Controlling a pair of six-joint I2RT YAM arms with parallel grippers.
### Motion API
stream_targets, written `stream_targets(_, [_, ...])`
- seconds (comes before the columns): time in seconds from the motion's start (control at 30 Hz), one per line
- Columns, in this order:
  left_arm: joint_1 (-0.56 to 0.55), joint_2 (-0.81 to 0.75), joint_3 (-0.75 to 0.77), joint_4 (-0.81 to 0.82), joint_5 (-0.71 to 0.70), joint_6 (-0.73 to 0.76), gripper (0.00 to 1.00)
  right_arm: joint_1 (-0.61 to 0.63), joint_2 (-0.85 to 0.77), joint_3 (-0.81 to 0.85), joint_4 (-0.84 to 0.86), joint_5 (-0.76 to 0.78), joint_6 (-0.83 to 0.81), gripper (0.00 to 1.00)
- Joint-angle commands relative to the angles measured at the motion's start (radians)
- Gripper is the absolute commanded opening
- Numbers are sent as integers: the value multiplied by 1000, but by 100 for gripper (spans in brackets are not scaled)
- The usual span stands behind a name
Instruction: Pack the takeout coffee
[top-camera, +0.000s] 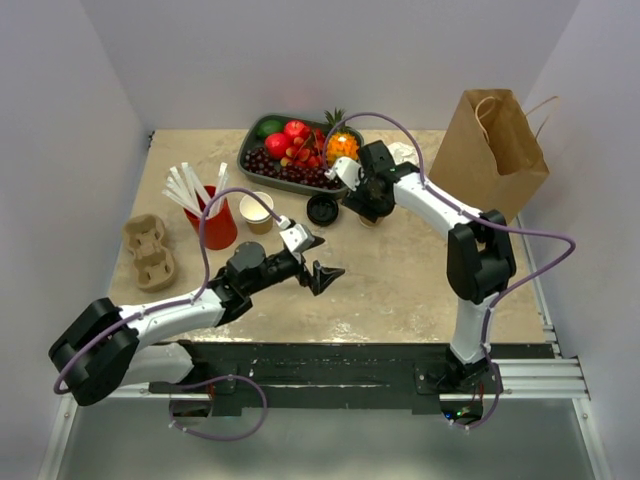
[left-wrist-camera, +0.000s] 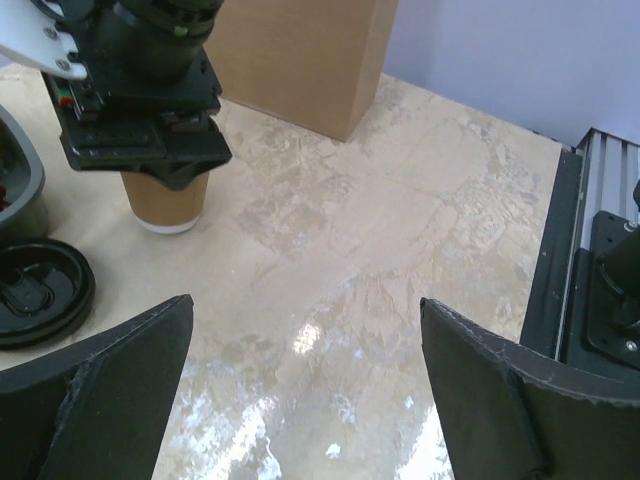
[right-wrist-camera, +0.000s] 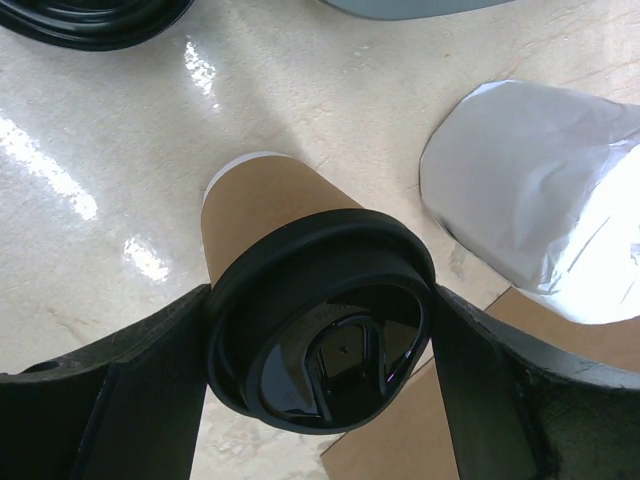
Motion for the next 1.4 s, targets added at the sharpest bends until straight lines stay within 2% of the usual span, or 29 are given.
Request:
stream_targets(0.0, [4, -27, -11, -91, 1, 12, 100, 1, 0, 61, 15, 25, -6, 84])
stream_targets(0.1, [4, -27, 12, -102, -2, 17, 100, 0, 3, 74, 1, 25, 10, 99])
stream_targets(0.47, [4, -110, 75, -263, -33, 101, 100, 1, 30, 190, -51, -35, 74, 99])
stream_targets(0.67, [6, -228, 163, -536, -128, 299, 100, 1, -48, 241, -120, -159, 154, 99])
stream_targets(0.83, [53, -262, 337, -876, -34, 500, 97, -2, -148, 178, -122, -299, 243, 99])
stream_targets(0.93, [130, -199, 486, -1025, -19, 592, 87, -23, -199, 144, -117, -374, 300, 99])
stream_targets(0.97, [148, -169, 591, -1071, -10, 611, 84, -31, -213, 140, -117, -397, 313, 99])
stream_targets(1.07, [187, -32, 774, -1246, -29, 652, 75, -72, -266, 149, -128, -458, 340, 98])
stream_targets(1.13, [202, 52, 822, -1340, -57, 664, 71, -99, -289, 153, -139, -492, 338, 97])
stream_targets(1.27, [245, 157, 900, -1405, -72, 638, 67, -108, -328, 161, -183, -532, 285, 95])
stream_targets(1.37, [283, 258, 981, -1470, -63, 608, 60, -109, -328, 150, -240, -557, 249, 94])
